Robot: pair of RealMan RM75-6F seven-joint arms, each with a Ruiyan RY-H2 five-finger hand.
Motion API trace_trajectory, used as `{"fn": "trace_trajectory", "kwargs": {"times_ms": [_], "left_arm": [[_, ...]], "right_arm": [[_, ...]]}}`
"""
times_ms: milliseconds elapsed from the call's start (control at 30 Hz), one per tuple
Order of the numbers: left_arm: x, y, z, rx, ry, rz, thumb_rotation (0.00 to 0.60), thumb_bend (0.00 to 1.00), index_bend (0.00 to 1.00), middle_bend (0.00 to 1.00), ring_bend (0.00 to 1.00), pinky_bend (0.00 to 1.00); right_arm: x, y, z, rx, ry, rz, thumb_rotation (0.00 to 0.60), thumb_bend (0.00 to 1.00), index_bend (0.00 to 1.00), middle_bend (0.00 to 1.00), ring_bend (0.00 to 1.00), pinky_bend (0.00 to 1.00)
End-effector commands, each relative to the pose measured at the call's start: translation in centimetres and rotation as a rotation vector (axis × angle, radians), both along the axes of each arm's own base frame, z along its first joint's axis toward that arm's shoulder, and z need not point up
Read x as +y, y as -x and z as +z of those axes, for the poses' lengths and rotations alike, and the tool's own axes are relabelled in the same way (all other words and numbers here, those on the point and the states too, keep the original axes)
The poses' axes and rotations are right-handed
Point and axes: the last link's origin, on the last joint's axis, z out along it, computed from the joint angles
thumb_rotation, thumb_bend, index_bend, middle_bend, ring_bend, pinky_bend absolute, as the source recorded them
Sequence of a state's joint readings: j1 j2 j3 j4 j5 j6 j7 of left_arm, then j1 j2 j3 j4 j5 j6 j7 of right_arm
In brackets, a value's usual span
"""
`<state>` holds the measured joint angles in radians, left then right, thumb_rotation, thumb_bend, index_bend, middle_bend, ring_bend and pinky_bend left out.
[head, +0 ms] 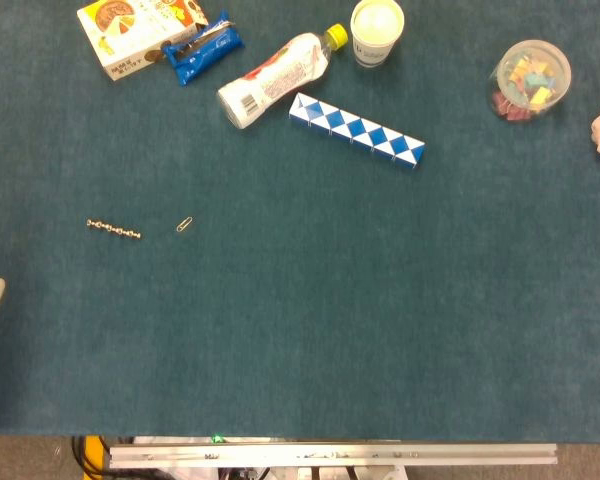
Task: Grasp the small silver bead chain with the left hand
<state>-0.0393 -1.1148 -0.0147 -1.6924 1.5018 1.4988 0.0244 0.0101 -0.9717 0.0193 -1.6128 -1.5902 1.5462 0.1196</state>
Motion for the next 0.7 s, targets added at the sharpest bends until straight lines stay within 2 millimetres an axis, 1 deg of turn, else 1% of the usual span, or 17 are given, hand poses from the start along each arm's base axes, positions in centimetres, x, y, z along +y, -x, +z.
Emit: {"fn": "trace_trajectory", "kwargs": {"times_ms": [33, 333, 700], "left_arm": [[0.0, 0.0, 0.0, -0.001, 0.001, 0.000, 0.600, 0.21, 0.20, 0.22, 0.16, 0.26], [-0.2, -0.1, 0.2, -0.001, -0.003, -0.002, 0.600, 0.21, 0.20, 0.22, 0.16, 0.26], [0.5, -0.6, 0.1, 0.020, 0.027, -0.026, 0.600, 0.21, 0.20, 0.22, 0.16, 0.26]], "right_arm": [[0.0, 0.0, 0.0, 0.002, -0.003, -0.001, 0.600, 0.33, 0.52, 0.54, 0.44, 0.49], [-0.1, -0.2, 0.3, -0.009, 0.019, 0.024, 0.600, 0.33, 0.52, 0.54, 0.44, 0.49], [-0.4, -0.8, 1.1, -0.004, 0.071, 0.067, 0.600, 0.33, 0.52, 0.54, 0.45, 0.49]]}}
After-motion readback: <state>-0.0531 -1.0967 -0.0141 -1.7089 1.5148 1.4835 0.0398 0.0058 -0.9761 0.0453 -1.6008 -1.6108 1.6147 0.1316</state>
